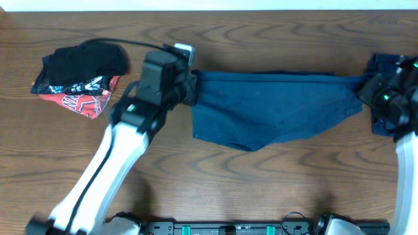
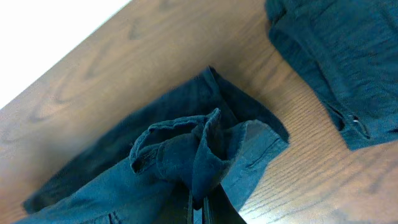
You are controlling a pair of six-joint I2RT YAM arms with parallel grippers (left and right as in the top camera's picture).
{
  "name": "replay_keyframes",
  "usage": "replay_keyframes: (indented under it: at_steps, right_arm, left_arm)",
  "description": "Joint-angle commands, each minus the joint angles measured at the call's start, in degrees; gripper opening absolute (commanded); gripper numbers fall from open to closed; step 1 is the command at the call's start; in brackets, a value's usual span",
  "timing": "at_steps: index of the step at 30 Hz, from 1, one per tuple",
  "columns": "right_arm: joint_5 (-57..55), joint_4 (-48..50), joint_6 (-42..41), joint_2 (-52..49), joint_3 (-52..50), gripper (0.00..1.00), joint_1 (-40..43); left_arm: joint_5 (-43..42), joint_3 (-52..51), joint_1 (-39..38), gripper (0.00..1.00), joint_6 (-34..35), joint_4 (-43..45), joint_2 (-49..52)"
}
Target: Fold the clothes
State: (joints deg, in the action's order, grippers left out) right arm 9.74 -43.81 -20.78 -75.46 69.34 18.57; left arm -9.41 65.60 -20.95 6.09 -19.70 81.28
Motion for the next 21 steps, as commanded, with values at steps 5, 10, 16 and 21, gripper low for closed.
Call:
replay_keyframes:
  at_steps: [5,10,16,21]
  right_arm:
    - [-4.76,9.55,1.84,-13.18,0.31,0.01,-3.23]
    - [-4.76,19.67,2.21,-20.98,0.31,0.02,-5.55]
    - [-4.00,29.07,2.14,-28.06,0.31,0.25,-7.43]
    - [-0.20,30.62,2.16,-29.05,0.31,0.87,-7.54]
  left_arm:
    - [4.57,0.17,2.08,0.06,1.55,12.81,12.13]
    - [4.57,0.17,2.08,0.06,3.04,17.29,17.79]
    - [4.57,0.17,2.08,0.46,4.09,19.65,21.18]
    - [4.55,0.48,3.58,0.87,4.13,21.03,19.78]
